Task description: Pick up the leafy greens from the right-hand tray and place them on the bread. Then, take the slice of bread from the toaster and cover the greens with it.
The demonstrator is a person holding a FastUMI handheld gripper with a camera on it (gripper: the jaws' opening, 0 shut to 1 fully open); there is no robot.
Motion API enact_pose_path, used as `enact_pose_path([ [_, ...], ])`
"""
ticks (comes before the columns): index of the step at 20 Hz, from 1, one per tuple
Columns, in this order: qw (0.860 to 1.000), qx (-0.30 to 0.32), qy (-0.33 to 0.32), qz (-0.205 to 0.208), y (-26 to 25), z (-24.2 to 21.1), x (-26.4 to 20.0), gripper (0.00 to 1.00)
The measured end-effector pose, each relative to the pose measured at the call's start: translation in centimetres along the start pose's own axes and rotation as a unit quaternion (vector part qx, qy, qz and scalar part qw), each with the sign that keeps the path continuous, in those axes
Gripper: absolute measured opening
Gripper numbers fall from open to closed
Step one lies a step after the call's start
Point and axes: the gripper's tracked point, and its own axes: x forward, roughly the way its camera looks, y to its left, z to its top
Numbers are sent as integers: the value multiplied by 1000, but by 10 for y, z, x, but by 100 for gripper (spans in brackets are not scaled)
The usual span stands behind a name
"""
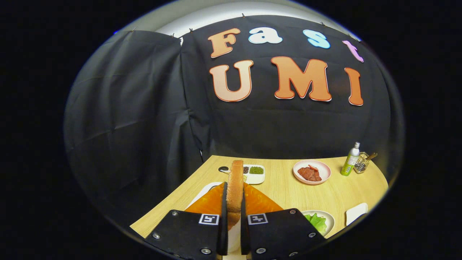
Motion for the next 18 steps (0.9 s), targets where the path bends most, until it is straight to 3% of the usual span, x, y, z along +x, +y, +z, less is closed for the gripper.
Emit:
enact_pose_path([
  [6,1000,-16,-13,-21,-32,5,-14,14],
  [18,998,10,29,-55,-110,-46,-29,14],
])
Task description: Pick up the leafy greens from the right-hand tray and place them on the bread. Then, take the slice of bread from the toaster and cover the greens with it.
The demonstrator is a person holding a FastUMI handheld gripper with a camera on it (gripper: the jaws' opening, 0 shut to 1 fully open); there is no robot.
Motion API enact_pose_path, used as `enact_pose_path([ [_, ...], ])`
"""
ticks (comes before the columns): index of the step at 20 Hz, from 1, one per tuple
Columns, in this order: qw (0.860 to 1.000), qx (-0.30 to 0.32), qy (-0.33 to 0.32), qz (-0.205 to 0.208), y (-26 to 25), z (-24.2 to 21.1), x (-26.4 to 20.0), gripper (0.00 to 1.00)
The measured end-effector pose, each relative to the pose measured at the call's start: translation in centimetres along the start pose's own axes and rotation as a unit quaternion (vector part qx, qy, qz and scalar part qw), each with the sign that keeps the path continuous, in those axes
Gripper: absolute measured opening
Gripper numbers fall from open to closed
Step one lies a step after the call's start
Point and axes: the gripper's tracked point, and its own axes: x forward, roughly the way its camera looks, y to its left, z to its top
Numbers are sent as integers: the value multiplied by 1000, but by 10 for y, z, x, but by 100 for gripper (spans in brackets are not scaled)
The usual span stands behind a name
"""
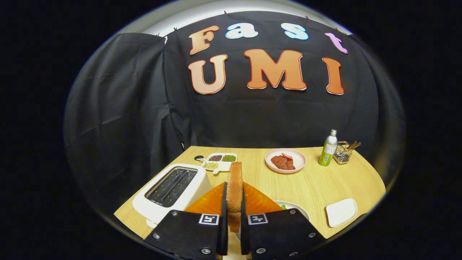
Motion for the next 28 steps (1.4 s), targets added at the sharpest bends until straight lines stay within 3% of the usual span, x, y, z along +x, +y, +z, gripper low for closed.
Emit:
enact_pose_path([
  [16,996,57,72,14,-56,-80,23,14],
  [22,994,77,78,-3,-90,-92,24,14],
  [28,991,95,97,-17,-115,-107,24,26],
])
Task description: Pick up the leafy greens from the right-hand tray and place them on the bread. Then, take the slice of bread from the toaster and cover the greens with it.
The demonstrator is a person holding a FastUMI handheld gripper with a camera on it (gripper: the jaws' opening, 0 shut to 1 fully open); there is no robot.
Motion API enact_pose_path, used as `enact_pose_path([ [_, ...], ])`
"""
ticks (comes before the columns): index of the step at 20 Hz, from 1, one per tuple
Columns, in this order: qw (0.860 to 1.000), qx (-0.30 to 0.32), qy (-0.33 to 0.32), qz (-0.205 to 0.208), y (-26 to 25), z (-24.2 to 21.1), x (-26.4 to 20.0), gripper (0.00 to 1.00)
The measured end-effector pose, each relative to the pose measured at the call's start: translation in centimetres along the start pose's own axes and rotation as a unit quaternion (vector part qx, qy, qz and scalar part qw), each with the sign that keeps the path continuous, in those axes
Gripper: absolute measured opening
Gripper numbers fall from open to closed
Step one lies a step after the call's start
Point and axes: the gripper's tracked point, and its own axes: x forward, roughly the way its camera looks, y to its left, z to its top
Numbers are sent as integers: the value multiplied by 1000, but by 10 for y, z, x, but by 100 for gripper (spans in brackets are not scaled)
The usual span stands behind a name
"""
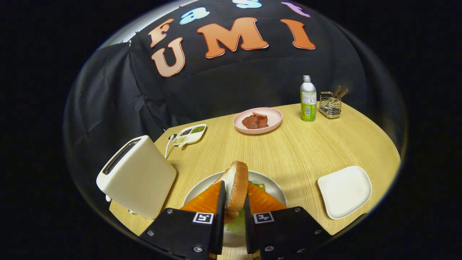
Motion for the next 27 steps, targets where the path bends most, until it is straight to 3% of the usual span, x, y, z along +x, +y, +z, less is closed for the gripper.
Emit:
enact_pose_path([
  [6,999,-29,13,-28,-21,-9,2,57],
  [13,998,-40,-7,-39,-41,6,-16,74],
  [20,990,-55,-81,-97,-100,57,-69,97],
  [27,980,-61,-132,-133,-149,92,-120,97],
])
